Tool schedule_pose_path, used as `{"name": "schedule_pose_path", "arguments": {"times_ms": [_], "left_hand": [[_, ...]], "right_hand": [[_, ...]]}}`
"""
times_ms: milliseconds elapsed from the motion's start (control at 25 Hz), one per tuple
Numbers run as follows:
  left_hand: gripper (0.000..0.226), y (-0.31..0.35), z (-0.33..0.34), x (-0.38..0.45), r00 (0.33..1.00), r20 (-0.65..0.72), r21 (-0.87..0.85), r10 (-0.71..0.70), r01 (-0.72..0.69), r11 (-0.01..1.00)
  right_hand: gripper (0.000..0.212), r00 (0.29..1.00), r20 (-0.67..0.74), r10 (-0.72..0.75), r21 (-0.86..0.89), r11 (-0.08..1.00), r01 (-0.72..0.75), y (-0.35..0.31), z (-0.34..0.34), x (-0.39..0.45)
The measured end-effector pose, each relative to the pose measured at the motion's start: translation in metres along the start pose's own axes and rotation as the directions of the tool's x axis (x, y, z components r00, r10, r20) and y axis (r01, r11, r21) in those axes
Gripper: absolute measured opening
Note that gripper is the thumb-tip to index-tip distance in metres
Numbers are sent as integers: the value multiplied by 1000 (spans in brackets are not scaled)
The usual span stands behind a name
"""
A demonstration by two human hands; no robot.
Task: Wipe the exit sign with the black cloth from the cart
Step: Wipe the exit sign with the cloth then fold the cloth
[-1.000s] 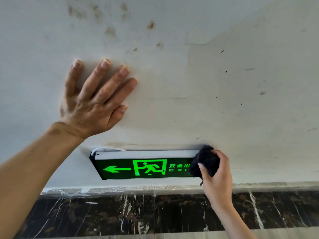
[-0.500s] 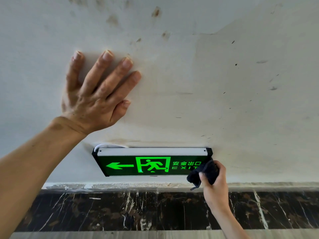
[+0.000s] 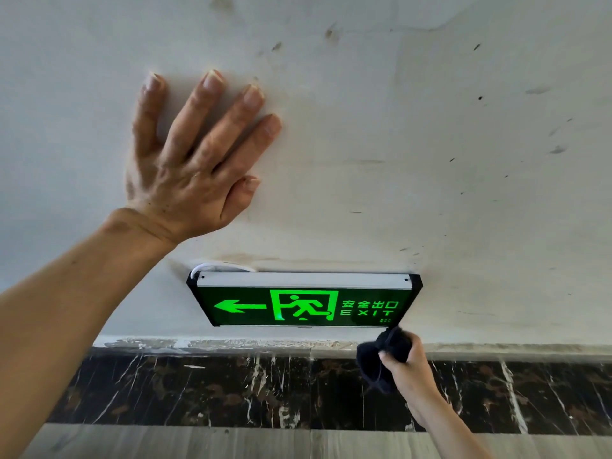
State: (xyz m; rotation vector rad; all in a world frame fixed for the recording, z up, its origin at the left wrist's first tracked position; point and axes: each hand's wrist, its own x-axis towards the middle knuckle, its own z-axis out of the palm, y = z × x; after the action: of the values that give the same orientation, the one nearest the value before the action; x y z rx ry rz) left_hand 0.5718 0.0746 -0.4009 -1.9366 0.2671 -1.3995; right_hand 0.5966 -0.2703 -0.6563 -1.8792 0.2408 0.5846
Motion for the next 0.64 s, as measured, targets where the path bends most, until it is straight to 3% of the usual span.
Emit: {"name": "schedule_pose_path", "arguments": {"times_ms": [80, 160, 240, 400, 640], "left_hand": [[65, -1, -1, 0, 1000, 10, 5, -6, 6, 1000], [65, 0, -2, 2, 1000, 9, 3, -1, 1, 1000], [65, 0, -2, 3, 1000, 12, -3, 1, -1, 1000], [64, -1, -1, 2, 1000, 23, 1, -15, 15, 1000], [64, 2, 0, 3, 1000, -2, 20, -4, 4, 1000]], "right_hand": [[40, 990, 20, 140, 23, 990, -140, 14, 4, -1], [44, 965, 29, 260, 245, 934, -259, 20, 6, -3], [47, 945, 74, 319, 524, 793, -309, 17, 7, -4], [46, 954, 204, 220, 791, 536, -293, -1, 10, -4], [34, 944, 312, 104, 860, 391, -328, -10, 30, -15]]}}
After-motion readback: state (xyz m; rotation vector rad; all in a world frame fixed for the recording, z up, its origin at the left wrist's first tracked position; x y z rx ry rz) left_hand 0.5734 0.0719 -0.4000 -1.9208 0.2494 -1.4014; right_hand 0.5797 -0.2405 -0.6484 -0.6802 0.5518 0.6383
